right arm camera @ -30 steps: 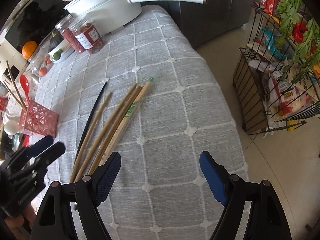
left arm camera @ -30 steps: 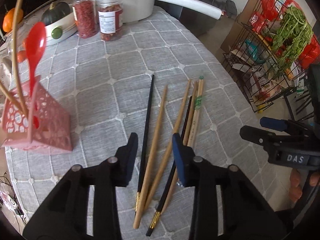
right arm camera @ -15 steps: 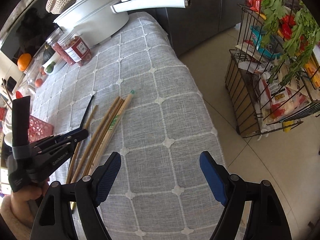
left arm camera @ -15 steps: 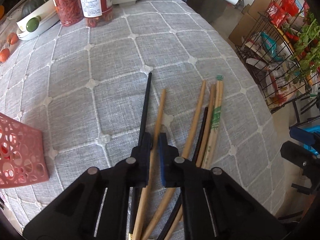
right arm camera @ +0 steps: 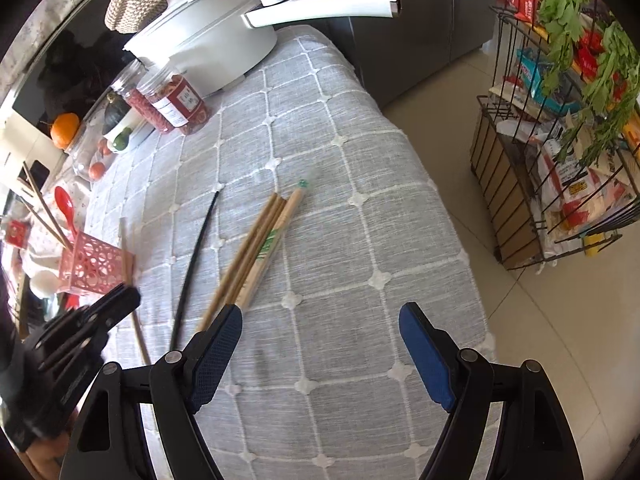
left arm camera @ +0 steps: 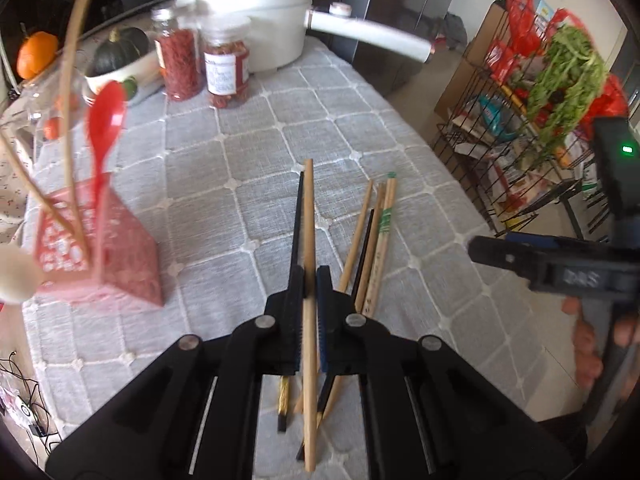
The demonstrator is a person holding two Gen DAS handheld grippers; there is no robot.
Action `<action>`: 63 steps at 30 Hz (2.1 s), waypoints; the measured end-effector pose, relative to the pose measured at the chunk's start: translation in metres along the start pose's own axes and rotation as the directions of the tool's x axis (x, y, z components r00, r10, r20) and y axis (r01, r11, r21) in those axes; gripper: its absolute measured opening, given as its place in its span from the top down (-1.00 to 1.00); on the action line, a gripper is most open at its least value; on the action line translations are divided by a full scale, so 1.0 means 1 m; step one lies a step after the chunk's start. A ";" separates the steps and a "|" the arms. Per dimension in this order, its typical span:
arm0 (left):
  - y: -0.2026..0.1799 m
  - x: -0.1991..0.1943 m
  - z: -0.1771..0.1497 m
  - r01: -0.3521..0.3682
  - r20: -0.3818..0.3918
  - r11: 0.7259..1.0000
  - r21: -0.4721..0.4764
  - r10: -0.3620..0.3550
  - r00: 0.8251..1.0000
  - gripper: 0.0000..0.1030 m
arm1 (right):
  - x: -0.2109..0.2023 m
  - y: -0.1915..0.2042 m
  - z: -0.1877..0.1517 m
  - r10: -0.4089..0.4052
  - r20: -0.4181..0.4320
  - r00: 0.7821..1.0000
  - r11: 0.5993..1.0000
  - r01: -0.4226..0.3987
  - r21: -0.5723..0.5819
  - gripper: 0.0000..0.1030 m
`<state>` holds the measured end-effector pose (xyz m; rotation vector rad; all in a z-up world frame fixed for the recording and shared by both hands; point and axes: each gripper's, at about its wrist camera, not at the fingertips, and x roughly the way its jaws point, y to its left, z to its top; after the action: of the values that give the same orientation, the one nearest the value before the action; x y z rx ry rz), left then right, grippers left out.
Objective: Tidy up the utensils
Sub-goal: 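Close the left tool on a wooden chopstick and lift it, then carry the wooden chopstick toward the basket with the left tool while the right tool grasps a black chopstick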
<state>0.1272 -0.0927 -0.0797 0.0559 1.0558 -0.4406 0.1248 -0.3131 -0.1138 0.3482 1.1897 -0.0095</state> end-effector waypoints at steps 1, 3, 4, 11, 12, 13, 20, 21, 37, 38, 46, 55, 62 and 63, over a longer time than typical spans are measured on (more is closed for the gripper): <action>0.002 -0.011 -0.003 0.001 0.016 1.000 0.002 -0.001 1.000 0.87 | -0.001 0.004 -0.001 0.000 0.003 1.000 1.000 0.000 -0.005 -0.59; 0.005 -0.025 -0.006 0.008 0.036 1.000 -0.004 -0.008 0.999 0.86 | -0.005 0.011 -0.002 0.000 0.015 1.000 1.000 0.001 -0.012 -0.59; 0.007 -0.034 -0.009 0.008 0.049 1.000 -0.007 -0.008 0.999 0.87 | -0.006 0.015 -0.002 0.005 0.020 1.000 1.000 -0.005 -0.013 -0.59; 0.028 -0.070 -0.036 -0.024 0.147 0.999 -0.023 0.027 0.989 0.87 | 0.004 0.042 -0.006 0.024 0.005 1.000 0.999 -0.023 -0.036 -0.58; 0.033 -0.072 -0.037 -0.018 0.151 0.999 -0.038 0.024 0.988 0.87 | 0.007 0.045 -0.007 0.026 0.001 1.000 0.999 -0.026 -0.038 -0.56; 0.038 -0.075 -0.038 -0.009 0.152 0.999 -0.052 0.017 0.988 0.87 | 0.011 0.050 -0.007 0.029 -0.002 1.000 0.999 -0.030 -0.041 -0.51; 0.069 -0.089 -0.049 -0.009 0.185 0.995 -0.102 0.027 0.982 0.87 | 0.039 0.097 -0.003 0.027 -0.022 0.999 0.993 -0.029 -0.116 -0.18; 0.073 -0.091 -0.051 -0.006 0.191 0.994 -0.112 0.027 0.981 0.87 | 0.043 0.104 -0.001 0.028 -0.026 0.999 0.992 -0.031 -0.121 -0.14; 0.105 -0.100 -0.061 0.015 0.197 0.984 -0.177 0.020 0.980 0.87 | 0.113 0.154 0.020 -0.069 -0.065 0.996 0.990 0.060 -0.131 0.34; 0.105 -0.100 -0.062 0.013 0.197 0.984 -0.176 0.022 0.980 0.87 | 0.114 0.156 0.020 -0.077 -0.069 0.995 0.988 0.067 -0.140 0.34; 0.108 -0.095 -0.062 -0.021 0.199 0.984 -0.177 0.057 0.978 0.86 | 0.117 0.159 0.016 -0.131 -0.030 0.991 0.971 0.122 -0.206 0.80; 0.108 -0.107 -0.061 -0.034 0.249 0.981 -0.190 0.081 0.965 0.86 | 0.052 0.127 0.008 0.062 0.064 0.996 0.985 -0.051 -0.166 0.86; 0.111 -0.131 -0.060 -0.029 0.335 0.978 -0.207 0.099 0.937 0.87 | -0.006 0.113 -0.007 0.181 0.151 0.972 0.963 -0.143 -0.230 0.86; 0.110 -0.133 -0.059 -0.029 0.345 0.977 -0.210 0.102 0.933 0.87 | -0.013 0.114 -0.009 0.196 0.163 0.967 0.957 -0.152 -0.248 0.87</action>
<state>0.0648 0.0660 -0.0139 -0.1646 0.7344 -0.2671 0.1332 -0.2048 -0.0753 0.2376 0.9585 0.2466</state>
